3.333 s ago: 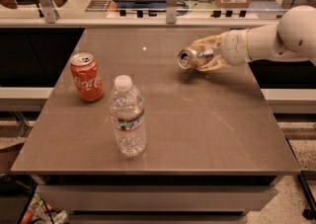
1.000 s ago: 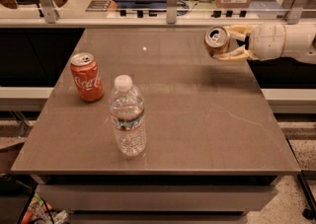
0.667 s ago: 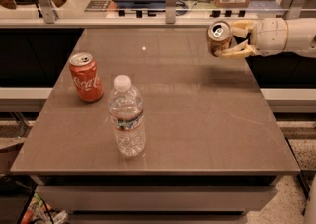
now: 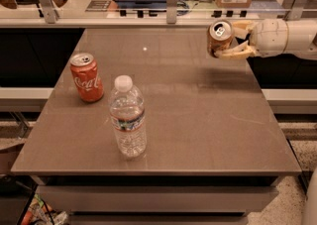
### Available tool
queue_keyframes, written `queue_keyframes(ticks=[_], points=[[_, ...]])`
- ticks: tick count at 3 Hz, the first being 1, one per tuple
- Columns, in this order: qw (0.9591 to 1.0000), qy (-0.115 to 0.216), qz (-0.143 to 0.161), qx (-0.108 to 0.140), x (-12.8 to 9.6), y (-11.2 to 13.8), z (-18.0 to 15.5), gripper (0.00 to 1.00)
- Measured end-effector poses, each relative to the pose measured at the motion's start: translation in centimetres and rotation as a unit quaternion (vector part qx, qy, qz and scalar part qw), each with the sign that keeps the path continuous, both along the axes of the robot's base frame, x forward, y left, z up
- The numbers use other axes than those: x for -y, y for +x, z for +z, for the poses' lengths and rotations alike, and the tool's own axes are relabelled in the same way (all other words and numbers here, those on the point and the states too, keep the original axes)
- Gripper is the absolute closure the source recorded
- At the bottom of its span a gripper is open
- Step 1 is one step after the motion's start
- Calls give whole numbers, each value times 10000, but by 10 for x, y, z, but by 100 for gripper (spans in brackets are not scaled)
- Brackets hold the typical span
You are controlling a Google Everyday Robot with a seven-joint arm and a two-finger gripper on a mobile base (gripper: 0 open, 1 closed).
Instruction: Place orange can upright
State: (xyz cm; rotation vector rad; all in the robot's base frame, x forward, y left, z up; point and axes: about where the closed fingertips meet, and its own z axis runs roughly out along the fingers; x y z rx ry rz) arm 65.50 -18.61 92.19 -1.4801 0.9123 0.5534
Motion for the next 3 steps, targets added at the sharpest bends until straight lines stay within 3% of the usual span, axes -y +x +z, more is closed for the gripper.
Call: queue_keyframes(ticks=[1, 2, 3], points=[[9985, 366, 249, -315, -5, -8, 7, 100], [9946, 469, 394, -834, -10, -15, 10, 100], [9870, 330, 336, -1537, -15, -17, 1, 100]])
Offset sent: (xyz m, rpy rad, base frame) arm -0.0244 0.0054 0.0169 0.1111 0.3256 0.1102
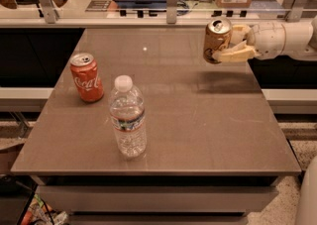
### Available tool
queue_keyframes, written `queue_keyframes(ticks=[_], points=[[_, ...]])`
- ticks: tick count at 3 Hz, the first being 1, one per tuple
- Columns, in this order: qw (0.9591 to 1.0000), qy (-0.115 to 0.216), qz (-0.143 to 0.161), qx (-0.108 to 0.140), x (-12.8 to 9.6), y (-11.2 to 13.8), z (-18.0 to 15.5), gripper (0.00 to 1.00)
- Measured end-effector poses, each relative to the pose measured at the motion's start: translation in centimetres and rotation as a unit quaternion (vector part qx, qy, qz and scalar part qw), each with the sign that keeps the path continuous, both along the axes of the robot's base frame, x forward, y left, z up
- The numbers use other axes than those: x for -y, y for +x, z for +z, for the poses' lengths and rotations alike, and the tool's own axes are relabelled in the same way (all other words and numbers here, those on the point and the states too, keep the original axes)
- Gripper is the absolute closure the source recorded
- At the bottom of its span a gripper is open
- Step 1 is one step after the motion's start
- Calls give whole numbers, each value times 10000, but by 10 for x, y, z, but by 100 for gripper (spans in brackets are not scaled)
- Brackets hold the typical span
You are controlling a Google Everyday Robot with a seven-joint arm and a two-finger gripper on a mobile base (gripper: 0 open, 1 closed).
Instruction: Place orange can upright
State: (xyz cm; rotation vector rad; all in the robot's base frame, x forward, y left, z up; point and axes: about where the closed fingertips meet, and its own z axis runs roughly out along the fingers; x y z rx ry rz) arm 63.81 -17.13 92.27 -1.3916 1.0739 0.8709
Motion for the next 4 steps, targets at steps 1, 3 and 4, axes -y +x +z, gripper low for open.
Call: queue_keyframes(ticks=[1, 3, 4], points=[[9979, -188, -80, -615, -2, 1, -17, 100], [9944, 34, -332, -1007, -8, 13, -49, 100], [9936, 267, -431, -1005, -15, 20, -62, 100]])
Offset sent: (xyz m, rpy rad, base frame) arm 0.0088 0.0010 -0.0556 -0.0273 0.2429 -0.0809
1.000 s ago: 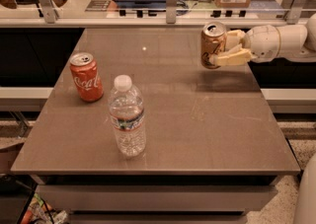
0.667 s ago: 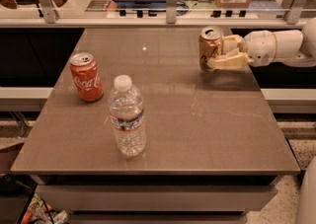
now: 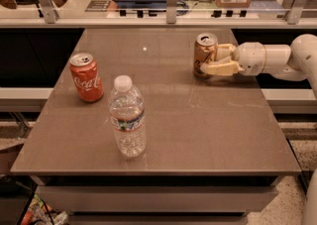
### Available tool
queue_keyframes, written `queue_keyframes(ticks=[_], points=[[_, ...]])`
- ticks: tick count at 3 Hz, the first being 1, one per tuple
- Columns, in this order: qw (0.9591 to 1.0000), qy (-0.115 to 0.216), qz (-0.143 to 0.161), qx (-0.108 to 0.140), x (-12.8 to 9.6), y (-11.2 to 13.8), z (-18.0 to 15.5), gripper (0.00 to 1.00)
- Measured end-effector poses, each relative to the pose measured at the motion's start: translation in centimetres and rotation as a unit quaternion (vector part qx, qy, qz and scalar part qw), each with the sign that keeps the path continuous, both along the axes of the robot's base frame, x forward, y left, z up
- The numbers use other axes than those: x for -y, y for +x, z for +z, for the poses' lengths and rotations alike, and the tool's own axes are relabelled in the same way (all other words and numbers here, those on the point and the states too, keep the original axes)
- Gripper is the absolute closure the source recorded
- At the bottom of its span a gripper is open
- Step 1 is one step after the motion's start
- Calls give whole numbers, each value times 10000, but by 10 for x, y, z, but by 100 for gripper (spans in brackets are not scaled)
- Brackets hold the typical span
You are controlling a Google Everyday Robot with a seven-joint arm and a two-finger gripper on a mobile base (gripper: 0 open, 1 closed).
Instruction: Place orange can upright
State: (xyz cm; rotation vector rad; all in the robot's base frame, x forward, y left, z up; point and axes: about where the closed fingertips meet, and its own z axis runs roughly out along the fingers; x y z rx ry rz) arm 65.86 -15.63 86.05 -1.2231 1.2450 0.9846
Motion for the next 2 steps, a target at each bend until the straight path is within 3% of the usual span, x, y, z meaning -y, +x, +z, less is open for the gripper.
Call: queue_keyframes(ticks=[1, 2], points=[[9999, 12, -48, -96, -4, 0, -11, 100], [9999, 16, -22, -104, -8, 1, -11, 83]])
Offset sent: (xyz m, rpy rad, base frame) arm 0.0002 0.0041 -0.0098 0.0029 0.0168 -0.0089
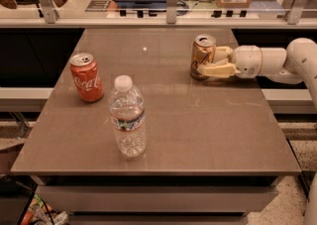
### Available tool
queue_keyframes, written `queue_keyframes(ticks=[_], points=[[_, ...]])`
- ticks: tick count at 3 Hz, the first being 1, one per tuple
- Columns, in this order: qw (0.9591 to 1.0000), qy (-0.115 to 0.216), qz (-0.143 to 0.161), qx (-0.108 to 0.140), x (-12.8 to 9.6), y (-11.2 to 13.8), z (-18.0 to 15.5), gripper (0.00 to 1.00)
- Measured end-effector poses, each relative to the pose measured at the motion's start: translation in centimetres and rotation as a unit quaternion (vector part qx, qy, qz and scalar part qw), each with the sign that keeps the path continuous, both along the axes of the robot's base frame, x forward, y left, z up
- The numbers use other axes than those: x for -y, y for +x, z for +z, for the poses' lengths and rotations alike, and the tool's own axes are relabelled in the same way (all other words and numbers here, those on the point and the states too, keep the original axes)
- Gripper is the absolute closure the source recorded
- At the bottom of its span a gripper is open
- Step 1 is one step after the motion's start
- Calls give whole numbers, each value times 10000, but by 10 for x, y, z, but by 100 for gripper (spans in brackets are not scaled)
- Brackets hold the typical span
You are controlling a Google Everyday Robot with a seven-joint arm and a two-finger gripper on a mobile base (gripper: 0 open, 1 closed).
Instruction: Place orange can upright
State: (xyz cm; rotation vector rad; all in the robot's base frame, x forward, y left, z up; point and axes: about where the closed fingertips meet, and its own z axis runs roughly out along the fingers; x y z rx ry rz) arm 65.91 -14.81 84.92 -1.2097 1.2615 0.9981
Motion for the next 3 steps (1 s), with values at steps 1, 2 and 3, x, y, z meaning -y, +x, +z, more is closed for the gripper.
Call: queue_keyframes(ticks=[1, 2, 3], points=[[10000, 5, 21, -3, -3, 0, 0, 60], [10000, 10, 42, -5, -6, 1, 0, 37], [10000, 15, 65, -7, -9, 1, 0, 13]])
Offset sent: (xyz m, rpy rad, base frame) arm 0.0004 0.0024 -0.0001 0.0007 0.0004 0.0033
